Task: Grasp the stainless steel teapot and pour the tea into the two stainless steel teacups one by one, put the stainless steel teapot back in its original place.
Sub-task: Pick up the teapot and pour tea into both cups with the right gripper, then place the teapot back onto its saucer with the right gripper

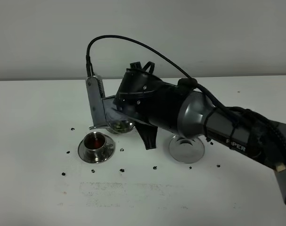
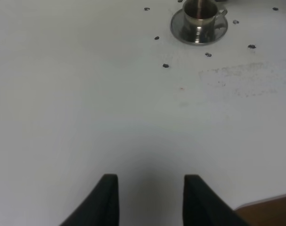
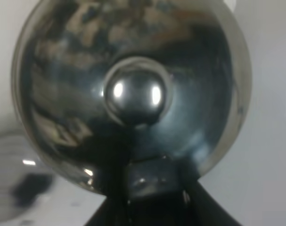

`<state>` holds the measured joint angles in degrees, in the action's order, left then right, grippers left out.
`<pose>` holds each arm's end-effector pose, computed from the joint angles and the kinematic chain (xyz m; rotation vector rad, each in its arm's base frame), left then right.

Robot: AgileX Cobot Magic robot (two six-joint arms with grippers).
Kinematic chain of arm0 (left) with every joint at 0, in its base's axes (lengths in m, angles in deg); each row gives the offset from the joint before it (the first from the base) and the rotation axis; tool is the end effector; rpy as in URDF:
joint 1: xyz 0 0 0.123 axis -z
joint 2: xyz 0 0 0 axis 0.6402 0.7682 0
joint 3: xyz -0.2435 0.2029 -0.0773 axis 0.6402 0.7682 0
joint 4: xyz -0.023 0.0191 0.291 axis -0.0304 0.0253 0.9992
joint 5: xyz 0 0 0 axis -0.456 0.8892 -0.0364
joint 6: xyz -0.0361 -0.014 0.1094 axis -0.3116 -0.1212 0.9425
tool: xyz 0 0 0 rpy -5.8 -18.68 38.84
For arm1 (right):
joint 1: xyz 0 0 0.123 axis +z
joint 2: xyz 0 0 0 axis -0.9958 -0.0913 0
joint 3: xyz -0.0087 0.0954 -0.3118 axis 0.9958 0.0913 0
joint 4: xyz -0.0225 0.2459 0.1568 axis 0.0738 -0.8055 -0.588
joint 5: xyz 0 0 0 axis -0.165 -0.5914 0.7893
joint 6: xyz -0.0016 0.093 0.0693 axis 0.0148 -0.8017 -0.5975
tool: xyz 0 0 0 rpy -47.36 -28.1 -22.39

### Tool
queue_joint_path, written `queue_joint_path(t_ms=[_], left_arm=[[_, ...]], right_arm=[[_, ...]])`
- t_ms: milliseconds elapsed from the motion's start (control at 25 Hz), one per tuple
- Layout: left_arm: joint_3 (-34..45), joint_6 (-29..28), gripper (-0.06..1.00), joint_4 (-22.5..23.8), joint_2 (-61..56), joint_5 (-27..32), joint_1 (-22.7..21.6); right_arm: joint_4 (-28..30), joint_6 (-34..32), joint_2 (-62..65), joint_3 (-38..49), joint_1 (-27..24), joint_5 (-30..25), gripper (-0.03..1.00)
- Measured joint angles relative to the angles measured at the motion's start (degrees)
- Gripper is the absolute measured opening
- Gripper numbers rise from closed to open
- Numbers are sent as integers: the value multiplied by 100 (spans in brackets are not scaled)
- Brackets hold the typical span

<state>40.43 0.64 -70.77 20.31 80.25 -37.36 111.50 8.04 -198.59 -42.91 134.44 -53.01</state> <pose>0.0150 -0.0075 0.2706 0.2480 2.0811 0.0103 0.3818 0.3662 0.2554 -1.9658 1.7310 -0.6738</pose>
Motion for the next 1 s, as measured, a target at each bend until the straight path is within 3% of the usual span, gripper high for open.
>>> queue_joint_path(t_ms=[240, 440, 680, 1000], left_arm=[[0, 0, 31, 0, 0, 0, 0], [0, 0, 31, 0, 0, 0, 0], [0, 0, 31, 0, 0, 4, 0], [0, 0, 31, 0, 0, 4, 0]], right_arm=[[-1699, -1503, 473, 0, 0, -300, 20], [-2873, -2024, 649, 348, -110, -230, 20], [-3486, -2062, 759, 1451, -375, 652, 20], [-3938, -2094, 703, 1985, -423, 1396, 20]])
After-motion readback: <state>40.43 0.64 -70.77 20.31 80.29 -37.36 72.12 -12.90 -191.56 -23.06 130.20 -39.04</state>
